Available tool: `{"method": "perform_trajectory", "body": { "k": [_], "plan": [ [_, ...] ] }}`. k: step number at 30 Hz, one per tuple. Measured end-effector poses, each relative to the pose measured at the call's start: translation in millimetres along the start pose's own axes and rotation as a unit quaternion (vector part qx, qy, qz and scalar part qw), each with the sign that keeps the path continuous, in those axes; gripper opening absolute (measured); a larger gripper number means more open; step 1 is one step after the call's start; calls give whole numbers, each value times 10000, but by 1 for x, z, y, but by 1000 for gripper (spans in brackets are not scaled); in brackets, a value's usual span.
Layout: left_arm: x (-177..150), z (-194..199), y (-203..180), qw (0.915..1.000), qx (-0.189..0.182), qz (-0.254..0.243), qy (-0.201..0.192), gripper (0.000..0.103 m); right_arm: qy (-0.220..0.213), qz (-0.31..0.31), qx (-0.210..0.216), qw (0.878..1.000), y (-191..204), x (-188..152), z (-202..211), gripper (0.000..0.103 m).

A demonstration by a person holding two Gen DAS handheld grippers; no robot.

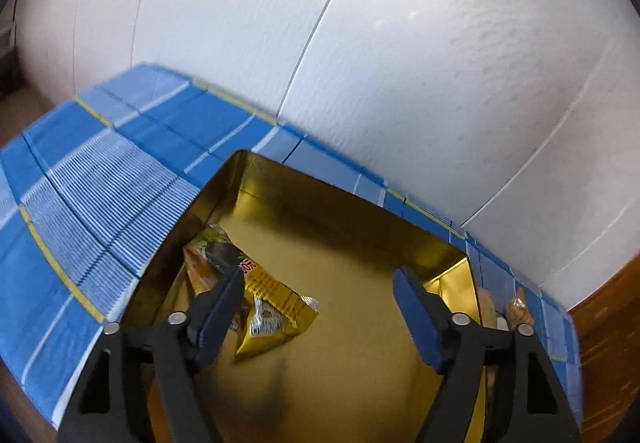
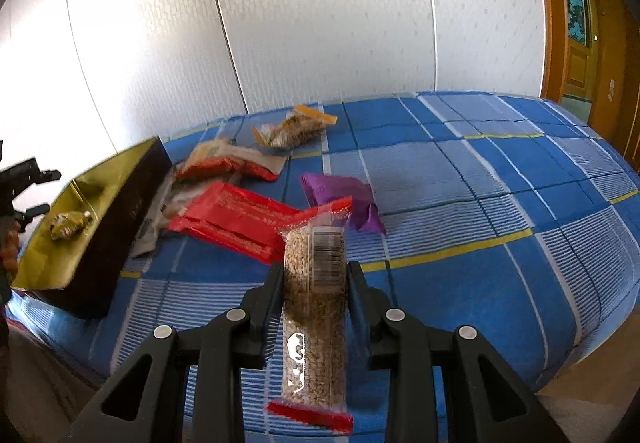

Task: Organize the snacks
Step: 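Lift the yellow chip bag with the left tool into the gold tin and open, then carry the granola bar with the right tool into the gold tin and open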

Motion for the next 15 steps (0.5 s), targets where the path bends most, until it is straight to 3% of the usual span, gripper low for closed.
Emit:
{"method": "perform_trajectory", "body": {
  "k": [5,15],
  "plan": [
    [-15,15,-4,9983,287,-467,-173,80,-33,-112,194,9997,13,10,10,30],
    [-54,17,13,9927,899,-792,137,80,49,415,839,9956,85,39,13,30]
  ]
}}
Point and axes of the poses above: each gripper's, at about its wrist camera, not at the fingertips, and z roughly against the way its jaws point, y to its left, x to its top, the point moved 9 cm from there along -z, roughly the way its jaws point, and after that the axes turned 3 degrees about x, right-handed, at the moved point
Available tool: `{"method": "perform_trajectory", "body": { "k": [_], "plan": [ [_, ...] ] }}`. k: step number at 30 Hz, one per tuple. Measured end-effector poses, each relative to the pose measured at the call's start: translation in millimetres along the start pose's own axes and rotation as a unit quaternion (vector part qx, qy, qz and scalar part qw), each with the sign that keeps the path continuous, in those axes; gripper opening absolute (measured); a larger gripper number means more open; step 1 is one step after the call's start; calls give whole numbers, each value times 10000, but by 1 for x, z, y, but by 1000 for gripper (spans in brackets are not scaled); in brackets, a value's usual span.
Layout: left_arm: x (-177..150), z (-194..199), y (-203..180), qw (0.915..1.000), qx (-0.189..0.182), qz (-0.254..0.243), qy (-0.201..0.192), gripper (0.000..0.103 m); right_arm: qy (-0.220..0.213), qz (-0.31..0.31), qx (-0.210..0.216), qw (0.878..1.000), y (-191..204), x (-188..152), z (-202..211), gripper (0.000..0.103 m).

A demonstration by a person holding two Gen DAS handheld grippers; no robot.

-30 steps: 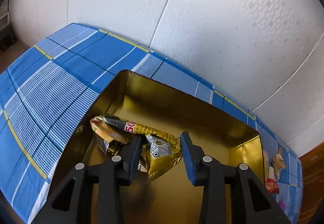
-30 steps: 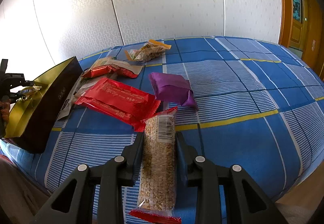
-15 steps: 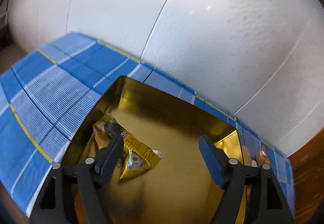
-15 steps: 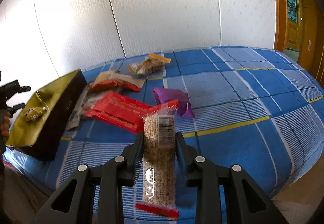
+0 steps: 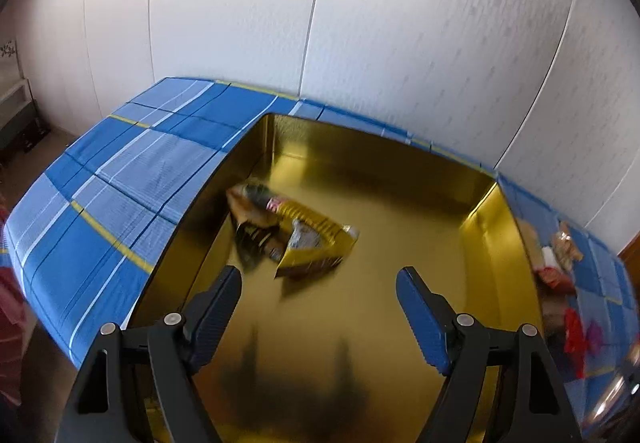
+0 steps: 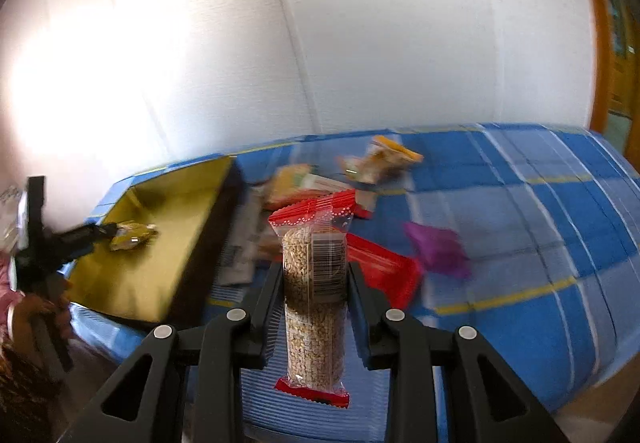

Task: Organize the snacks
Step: 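Carry the granola bar with the right tool into the gold tin and open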

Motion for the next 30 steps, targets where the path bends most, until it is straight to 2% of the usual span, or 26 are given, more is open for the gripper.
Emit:
{"method": "perform_trajectory", "body": {
  "k": [8,13,20,30],
  "plan": [
    [-10,7,2,9993,170,-308,-132,80,226,422,713,9963,79,35,-37,30],
    [-7,9,8,9996,82,-218,-174,80,403,909,980,9902,131,49,-64,30],
    [2,17,26,9990,194,32,-393,80,885,1283,1019,9825,176,60,-120,31],
    [2,12,37,9992,183,154,-307,80,1620,1549,863,9707,220,53,-202,30]
  ]
}}
Point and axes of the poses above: each gripper's, at about its wrist camera, not at the fingertips, and z roughly against the way its jaws point, y to its left, x to its top, the point moved 9 cm from there along -z, roughly the way its jaws point, and after that the axes turned 3 degrees about x, right-handed, at the moved point
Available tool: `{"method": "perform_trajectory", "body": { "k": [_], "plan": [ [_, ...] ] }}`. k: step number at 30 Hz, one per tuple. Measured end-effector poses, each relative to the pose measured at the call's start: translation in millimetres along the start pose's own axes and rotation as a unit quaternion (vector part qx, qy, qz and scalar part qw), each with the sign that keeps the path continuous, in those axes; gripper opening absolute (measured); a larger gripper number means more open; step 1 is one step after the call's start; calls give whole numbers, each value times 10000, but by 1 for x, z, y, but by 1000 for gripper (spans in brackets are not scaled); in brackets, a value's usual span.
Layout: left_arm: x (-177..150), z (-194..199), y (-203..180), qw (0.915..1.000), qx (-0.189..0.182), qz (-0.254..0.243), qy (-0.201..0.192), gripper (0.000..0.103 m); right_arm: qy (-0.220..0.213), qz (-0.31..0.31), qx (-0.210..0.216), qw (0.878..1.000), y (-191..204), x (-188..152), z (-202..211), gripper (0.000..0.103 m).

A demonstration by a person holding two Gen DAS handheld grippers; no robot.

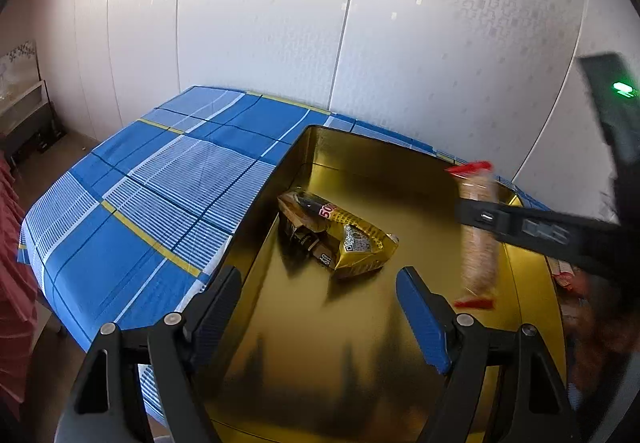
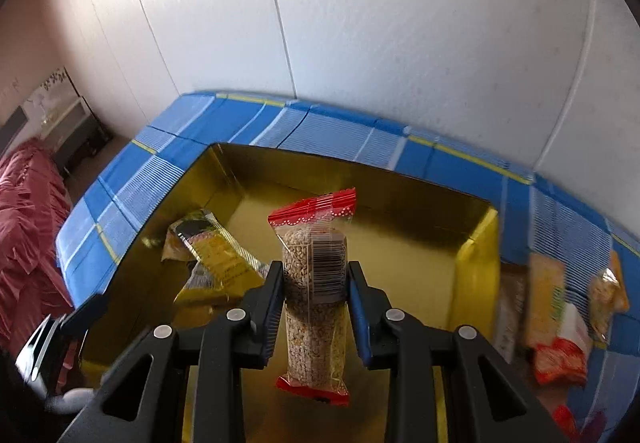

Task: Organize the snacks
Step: 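Carry the granola bar with the right tool into the gold tin and open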

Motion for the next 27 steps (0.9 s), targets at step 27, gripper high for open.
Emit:
{"method": "perform_trajectory", "body": {
  "k": [27],
  "plan": [
    [-5,-4,-21,9999,-63,-135,24,80,-486,-91,-295,9983,-42,-19,46,40]
  ]
}}
Point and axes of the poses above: each gripper's, at about its wrist camera, not at the fingertips, and z roughly against the way its jaws point, y to its left, x to its top, the point moved 9 cm from there along -z, roughly the way its jaws point, and after that the axes turned 3 degrees about x, right-handed, at the moved point
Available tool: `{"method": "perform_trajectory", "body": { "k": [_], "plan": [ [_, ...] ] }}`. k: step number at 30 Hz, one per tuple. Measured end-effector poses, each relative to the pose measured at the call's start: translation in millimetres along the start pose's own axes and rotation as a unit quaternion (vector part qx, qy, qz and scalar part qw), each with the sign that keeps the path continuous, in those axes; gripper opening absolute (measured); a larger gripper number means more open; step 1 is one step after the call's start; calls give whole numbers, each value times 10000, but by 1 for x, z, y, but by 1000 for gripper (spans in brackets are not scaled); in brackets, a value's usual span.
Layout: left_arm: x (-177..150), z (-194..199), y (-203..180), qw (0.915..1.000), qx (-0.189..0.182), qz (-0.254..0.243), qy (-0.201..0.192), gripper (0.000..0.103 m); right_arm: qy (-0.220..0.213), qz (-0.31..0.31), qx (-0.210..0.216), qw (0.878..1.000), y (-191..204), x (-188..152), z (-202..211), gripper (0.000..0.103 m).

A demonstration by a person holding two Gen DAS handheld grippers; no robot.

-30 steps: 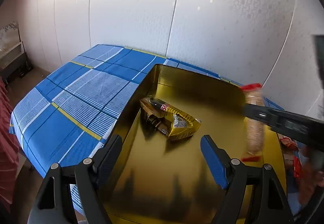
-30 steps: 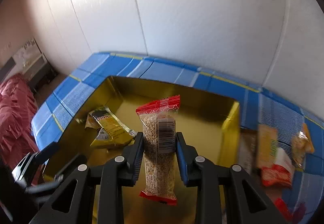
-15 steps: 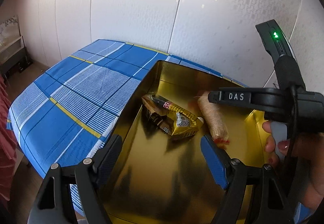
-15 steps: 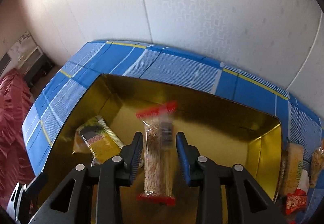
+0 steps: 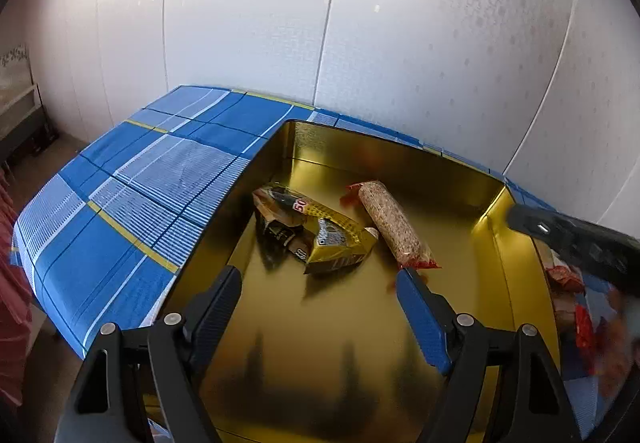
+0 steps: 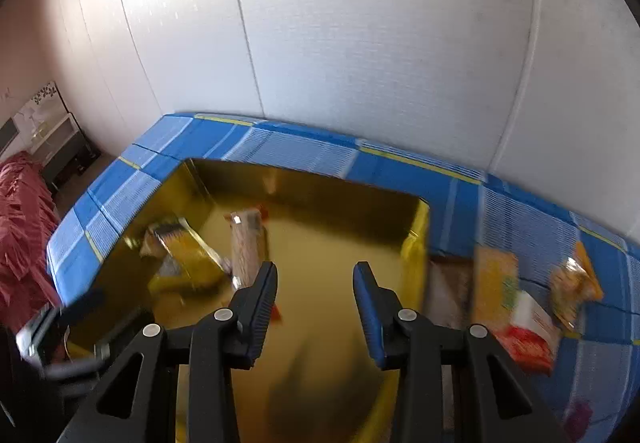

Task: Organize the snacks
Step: 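Carry the granola bar with the right tool into the gold tin and open, then move the right tool to the purple packet and close on it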

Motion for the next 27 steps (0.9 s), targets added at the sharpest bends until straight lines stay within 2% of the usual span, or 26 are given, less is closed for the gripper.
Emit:
{"method": "perform_trajectory", "body": {
  "k": [8,12,16,22,27],
  "plan": [
    [-2,3,-12,9998,50,-178,-62,80,-181,-203,-102,9996,-37,-39,40,40],
    [-2,7,-18,9996,7,-238,-159,85,-286,-356,-154,9988,-56,-55,56,40],
    [-4,12,-32,9985,-34,-479,-265,85,-317,-386,-234,9985,-74,-73,68,40],
    [-12,24,-47,9976,-239,-572,-321,86,-433,-430,-427,9972,-106,-102,84,40],
    [-20,41,-61,9960,-466,-592,-471,88,-604,-529,-748,9940,-143,-126,99,40]
  ]
}}
Point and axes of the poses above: each gripper's, at about its wrist camera, not at the fingertips, and z roughly against the way its jaws point, y to its left, x to its top, the point moved 9 cm from there along -z, roughly the way its jaws point, and after that the axes turned 3 degrees about x, right-handed, at the moved point
